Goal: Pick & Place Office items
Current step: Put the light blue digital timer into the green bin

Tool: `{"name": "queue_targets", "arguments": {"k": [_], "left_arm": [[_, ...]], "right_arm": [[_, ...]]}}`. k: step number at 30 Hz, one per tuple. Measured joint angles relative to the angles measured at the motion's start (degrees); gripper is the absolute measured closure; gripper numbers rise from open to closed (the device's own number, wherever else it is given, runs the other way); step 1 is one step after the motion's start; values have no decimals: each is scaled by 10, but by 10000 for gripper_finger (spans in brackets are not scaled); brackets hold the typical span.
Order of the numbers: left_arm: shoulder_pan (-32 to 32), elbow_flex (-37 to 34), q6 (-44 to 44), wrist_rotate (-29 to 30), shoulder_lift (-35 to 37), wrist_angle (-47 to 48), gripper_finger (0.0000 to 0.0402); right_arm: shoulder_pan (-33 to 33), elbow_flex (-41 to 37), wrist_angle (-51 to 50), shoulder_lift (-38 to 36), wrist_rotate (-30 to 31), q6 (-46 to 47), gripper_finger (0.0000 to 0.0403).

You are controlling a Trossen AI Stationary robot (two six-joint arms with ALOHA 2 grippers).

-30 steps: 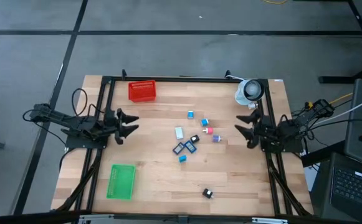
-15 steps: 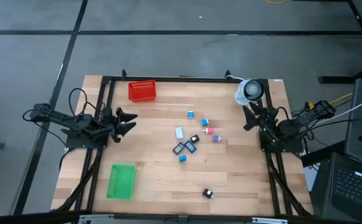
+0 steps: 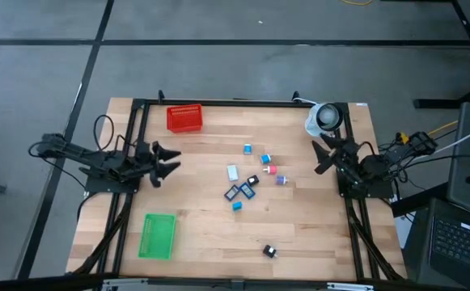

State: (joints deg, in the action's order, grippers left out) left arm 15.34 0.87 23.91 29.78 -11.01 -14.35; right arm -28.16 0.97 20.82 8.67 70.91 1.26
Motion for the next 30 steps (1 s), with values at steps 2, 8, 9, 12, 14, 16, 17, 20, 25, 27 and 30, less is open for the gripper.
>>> {"name": "queue_targets", "arguments": {"k": [2, 8, 9, 12, 14, 16, 17, 20, 25, 27, 30], "left_arm": [[-1, 5, -2, 6, -25, 23, 162], [-2, 82, -58, 7, -169, 60, 159], [-2, 103, -65, 0, -204, 64, 157], [-1, 181, -93, -10, -321, 115, 147], [-1, 242, -114, -5, -411, 159, 140], [-2, 298, -137, 4, -498, 188, 135], [-5, 328, -140, 11, -541, 193, 134], [-21, 406, -139, 2, -648, 203, 133], [-41, 505, -144, -4, -785, 209, 132], [-45, 539, -142, -15, -829, 222, 132], [-47, 589, -138, -30, -888, 258, 132]], "right_arm": [[7, 0, 4, 0, -45, 0, 156], [30, 0, 14, 0, -65, 4, 156], [34, 0, 16, 0, -70, 7, 156], [46, 0, 16, 0, -87, 13, 156], [52, 0, 16, 0, -92, 14, 156], [57, 0, 16, 0, -97, 15, 156], [59, 0, 16, 0, -103, 16, 156], [65, 0, 15, 0, -119, 27, 156], [65, 0, 15, 0, -125, 28, 156], [65, 0, 15, 0, -131, 28, 156], [65, 0, 15, 0, -140, 28, 156]]}}
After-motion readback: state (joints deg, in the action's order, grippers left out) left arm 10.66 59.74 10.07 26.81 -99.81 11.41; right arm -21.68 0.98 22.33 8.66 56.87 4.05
